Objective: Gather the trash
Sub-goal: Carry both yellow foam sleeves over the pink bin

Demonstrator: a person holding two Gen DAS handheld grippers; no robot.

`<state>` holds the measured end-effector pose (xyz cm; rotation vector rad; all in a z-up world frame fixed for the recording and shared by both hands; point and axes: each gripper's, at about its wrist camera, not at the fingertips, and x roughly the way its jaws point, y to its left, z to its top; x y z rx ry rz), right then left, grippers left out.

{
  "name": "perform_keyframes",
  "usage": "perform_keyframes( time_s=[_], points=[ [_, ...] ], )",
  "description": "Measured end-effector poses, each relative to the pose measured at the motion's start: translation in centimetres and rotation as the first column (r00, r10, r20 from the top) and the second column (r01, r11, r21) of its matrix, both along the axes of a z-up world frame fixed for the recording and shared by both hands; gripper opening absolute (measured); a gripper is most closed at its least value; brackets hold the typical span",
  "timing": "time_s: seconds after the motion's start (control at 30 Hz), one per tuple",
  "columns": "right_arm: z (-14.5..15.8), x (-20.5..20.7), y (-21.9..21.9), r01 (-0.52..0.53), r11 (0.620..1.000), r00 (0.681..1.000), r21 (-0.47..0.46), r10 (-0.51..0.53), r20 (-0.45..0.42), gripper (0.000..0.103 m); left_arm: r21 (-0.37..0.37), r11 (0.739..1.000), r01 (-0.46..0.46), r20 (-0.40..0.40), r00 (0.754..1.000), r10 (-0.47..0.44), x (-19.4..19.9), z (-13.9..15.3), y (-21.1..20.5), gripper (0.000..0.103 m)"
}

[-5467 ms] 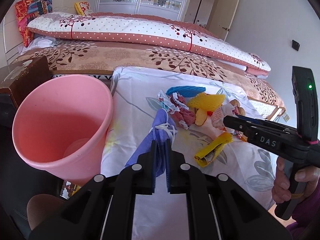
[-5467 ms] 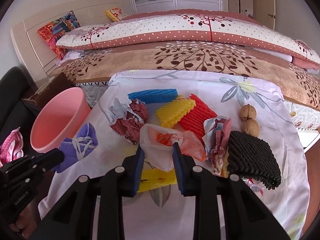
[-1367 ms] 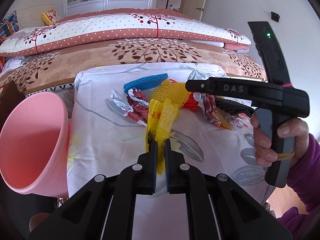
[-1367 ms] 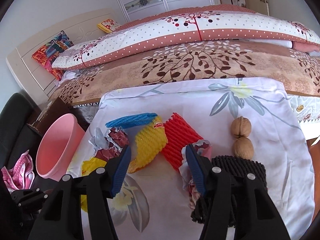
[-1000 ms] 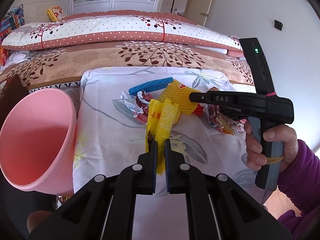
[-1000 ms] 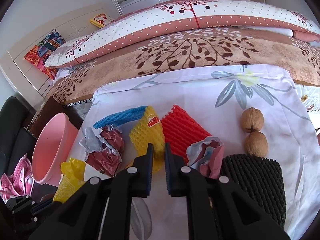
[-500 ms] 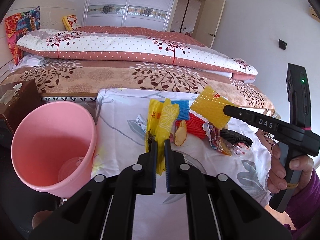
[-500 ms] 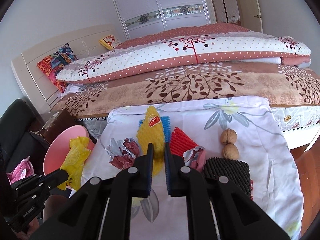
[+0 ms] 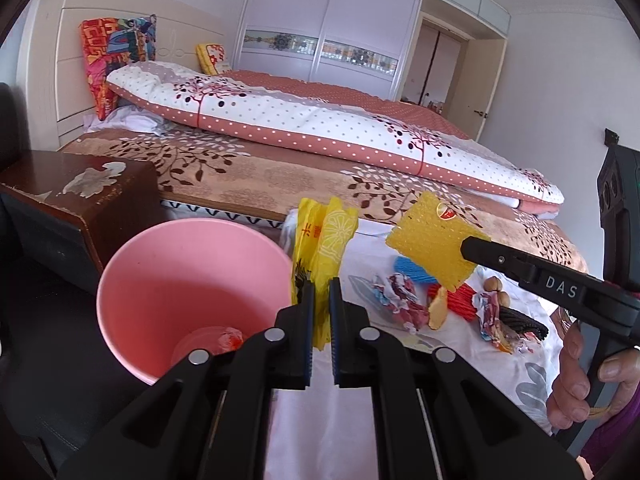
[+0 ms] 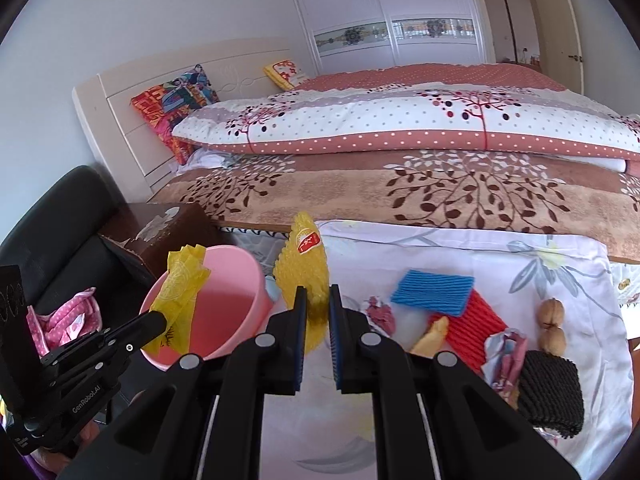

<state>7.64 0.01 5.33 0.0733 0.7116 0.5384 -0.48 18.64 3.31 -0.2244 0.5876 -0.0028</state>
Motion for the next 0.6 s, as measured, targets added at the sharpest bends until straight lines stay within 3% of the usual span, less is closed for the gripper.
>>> perform_keyframes(
  time_s=[0.33, 0.6],
  points=[
    [-2.2, 0.8, 8.0, -0.118, 0.992, 0.992, -0.046, 0.116, -0.053, 0.010, -0.001, 0.991, -0.132, -0.046, 0.990, 0.132, 0.0, -1.8, 5.1, 0.006],
    [-3.6, 1.0, 12.0, -0.178, 0.980, 0.983, -0.090, 0.172, -0.070, 0.010, 0.015, 0.983, -0.184, -0.082, 0.979, 0.185, 0.5, -3.6, 7.0, 0.006]
  ],
)
